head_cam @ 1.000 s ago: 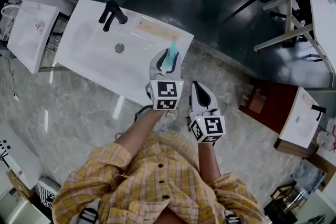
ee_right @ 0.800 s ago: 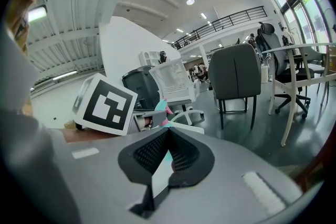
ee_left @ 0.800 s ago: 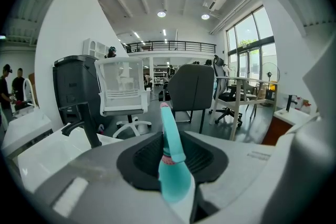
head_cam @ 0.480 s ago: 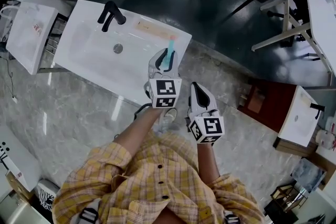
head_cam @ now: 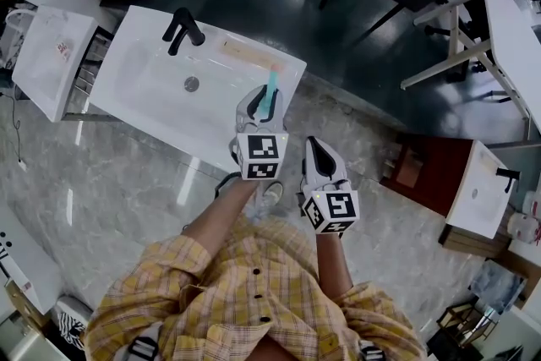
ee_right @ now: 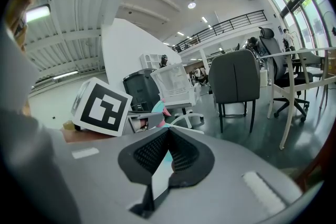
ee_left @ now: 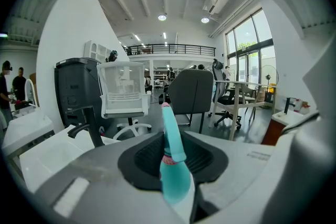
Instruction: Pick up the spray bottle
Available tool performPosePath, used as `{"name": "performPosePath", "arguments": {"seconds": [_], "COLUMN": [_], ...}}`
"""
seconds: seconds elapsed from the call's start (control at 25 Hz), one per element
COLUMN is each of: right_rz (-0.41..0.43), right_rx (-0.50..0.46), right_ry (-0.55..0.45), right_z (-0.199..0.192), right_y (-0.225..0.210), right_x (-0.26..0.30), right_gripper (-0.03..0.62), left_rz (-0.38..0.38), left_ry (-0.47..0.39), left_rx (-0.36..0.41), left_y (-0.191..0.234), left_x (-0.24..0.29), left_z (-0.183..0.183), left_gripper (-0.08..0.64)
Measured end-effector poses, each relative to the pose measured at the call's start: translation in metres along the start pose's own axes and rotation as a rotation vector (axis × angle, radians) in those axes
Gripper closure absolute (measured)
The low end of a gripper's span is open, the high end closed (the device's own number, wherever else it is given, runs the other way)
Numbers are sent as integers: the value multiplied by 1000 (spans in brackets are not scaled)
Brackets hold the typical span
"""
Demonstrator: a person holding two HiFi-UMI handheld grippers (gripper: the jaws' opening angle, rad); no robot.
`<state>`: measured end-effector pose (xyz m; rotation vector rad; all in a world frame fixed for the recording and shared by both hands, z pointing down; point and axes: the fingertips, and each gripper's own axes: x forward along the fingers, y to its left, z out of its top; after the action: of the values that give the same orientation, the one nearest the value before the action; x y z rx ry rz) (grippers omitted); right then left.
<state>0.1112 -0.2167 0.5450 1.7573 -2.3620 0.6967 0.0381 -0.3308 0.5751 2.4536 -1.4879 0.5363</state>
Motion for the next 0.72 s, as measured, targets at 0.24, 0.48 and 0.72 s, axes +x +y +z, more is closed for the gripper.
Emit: {"name": "performPosePath", "arguments": {"seconds": [0.24, 0.48, 0.72], "right_rz": [3, 4, 7], "right_rx": [-11, -29, -45], "right_ry": [-24, -57, -90], "right_z": [7, 17, 28], "right_y": [7, 16, 24], "right_x": [-10, -19, -35], "right_gripper": [592, 592, 592], "left_rz": [3, 9, 16], "left_ry": [-27, -64, -90], "left_rx": [-3, -25, -30], "left_y": [1, 8, 8], "left_x": [-19, -43, -72], "left_z": [9, 23, 34], "left_gripper": [476, 476, 476]}}
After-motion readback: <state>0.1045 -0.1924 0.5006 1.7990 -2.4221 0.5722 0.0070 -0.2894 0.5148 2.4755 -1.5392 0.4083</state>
